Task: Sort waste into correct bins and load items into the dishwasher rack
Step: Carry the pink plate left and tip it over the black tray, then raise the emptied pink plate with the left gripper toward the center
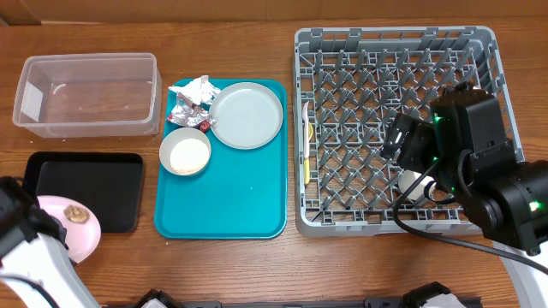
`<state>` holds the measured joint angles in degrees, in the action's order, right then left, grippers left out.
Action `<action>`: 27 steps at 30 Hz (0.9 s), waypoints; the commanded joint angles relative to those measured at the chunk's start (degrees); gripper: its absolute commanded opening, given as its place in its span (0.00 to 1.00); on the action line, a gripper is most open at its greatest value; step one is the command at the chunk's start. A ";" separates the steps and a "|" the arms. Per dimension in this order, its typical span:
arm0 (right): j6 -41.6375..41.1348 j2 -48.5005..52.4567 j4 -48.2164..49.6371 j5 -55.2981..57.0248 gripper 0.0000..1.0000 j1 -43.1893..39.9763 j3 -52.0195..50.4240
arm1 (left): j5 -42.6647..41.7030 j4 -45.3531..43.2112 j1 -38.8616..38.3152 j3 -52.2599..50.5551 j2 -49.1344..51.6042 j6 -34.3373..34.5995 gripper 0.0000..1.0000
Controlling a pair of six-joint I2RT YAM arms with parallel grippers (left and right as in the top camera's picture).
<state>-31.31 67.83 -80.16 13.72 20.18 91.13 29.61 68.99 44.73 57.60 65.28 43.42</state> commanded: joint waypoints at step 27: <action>0.22 -0.20 4.20 -2.43 1.00 -0.33 0.59 | 23.87 12.07 -22.38 19.80 20.98 -1.36 0.04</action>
<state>-31.27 67.83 -76.07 11.73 20.18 91.13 51.46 79.15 23.49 76.60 85.25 40.16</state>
